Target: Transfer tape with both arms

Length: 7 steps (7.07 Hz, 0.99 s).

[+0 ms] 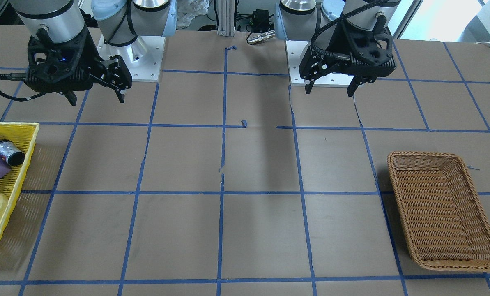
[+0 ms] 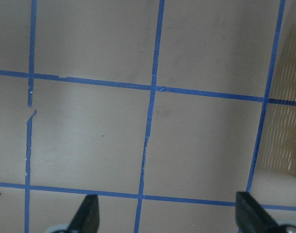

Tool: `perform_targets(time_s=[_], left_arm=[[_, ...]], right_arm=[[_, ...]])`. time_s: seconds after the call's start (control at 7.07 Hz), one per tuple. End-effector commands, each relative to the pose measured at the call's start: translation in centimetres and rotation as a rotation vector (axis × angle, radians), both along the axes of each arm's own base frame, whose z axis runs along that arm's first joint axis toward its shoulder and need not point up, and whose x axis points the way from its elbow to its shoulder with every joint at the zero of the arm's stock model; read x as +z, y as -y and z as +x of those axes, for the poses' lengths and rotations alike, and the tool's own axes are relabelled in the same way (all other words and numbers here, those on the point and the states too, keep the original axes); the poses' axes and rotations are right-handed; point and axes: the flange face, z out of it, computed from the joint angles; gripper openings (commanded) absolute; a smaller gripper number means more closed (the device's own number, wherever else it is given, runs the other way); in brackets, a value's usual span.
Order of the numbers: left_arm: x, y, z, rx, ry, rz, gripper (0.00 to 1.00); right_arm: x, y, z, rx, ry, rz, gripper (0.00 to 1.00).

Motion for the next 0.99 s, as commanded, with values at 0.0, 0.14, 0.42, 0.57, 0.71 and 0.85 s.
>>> perform_targets(time_s=[0.0,0.14,0.42,0.57,0.71,0.85], left_arm=[[0.0,0.0,0.0,0.0,0.0,-0.002,1.0],[0.0,0.0,0.0,0.0,0.0,-0.002,1.0],[0.0,0.0,0.0,0.0,0.0,0.0,1.0],[0.0,0.0,0.0,0.0,0.0,-0.002,1.0],[0.0,0.0,0.0,0.0,0.0,-0.002,1.0],[0.0,0.0,0.0,0.0,0.0,0.0,1.0]], right_arm=[[-1.2,-0.3,-0.5,0.013,-0.052,0.069,1.0],[-1.5,0.4,-2.4,-0.022,-0.059,0.085,1.0],[-5.0,3.7,-14.9,0.067,0.024,0.155,1.0],[-6.9,4.6,-21.4,0.049,0.114,0.152,1.0],[-7.1,4.5,-26.1,0.124,0.121,0.106,1.0],[-9.5,5.5,-30.6,0.181,0.127,0.098,1.0]])
